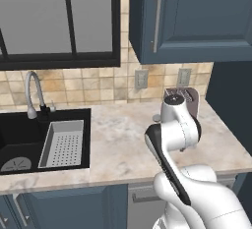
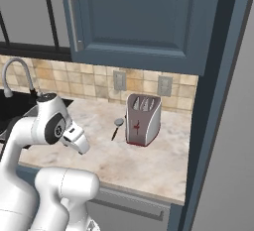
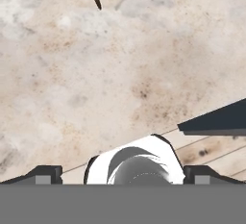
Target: Organize the utensils by type. Pick up the wooden spoons from the counter and place them in the open cabinet. Then pick up the metallic utensils from the counter and place them in the open drawer.
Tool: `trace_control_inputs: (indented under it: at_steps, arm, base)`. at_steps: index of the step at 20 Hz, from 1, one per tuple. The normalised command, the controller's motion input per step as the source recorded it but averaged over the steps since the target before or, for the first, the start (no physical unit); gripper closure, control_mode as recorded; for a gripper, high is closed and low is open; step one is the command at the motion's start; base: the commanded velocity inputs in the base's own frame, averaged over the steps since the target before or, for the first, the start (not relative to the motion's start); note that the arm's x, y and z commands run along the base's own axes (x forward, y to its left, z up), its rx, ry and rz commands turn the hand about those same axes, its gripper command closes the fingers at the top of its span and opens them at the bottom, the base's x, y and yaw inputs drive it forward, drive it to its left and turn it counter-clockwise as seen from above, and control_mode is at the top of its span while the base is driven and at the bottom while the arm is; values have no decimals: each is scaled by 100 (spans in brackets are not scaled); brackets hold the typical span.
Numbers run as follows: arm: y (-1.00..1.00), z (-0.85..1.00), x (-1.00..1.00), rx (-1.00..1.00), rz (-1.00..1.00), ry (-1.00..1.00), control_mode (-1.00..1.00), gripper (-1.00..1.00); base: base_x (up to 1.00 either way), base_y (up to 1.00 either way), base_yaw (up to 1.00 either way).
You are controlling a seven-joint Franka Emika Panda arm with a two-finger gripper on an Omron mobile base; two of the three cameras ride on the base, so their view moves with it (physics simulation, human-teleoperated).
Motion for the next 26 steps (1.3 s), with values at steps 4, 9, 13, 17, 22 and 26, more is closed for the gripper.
trace_control_inputs:
  at_steps: [4, 9, 13, 17, 22, 26]
  arm:
    - [-43, -3, 36, 1, 8, 0, -100, -100]
    - [-47, -14, 43, 1, 10, 0, -100, -100]
    - [-33, -14, 61, 5, 5, 0, -100, -100]
    - [-10, -16, 76, 7, 0, 0, -100, -100]
    - [0, -10, 71, 12, 0, 0, -100, -100]
    - [1, 0, 70, 5, -1, 0, -100, -100]
  base:
    - [0, 0, 0]
    - [0, 0, 0]
    - [0, 0, 0]
    - [0, 0, 0]
    - [0, 0, 0]
    - [0, 0, 0]
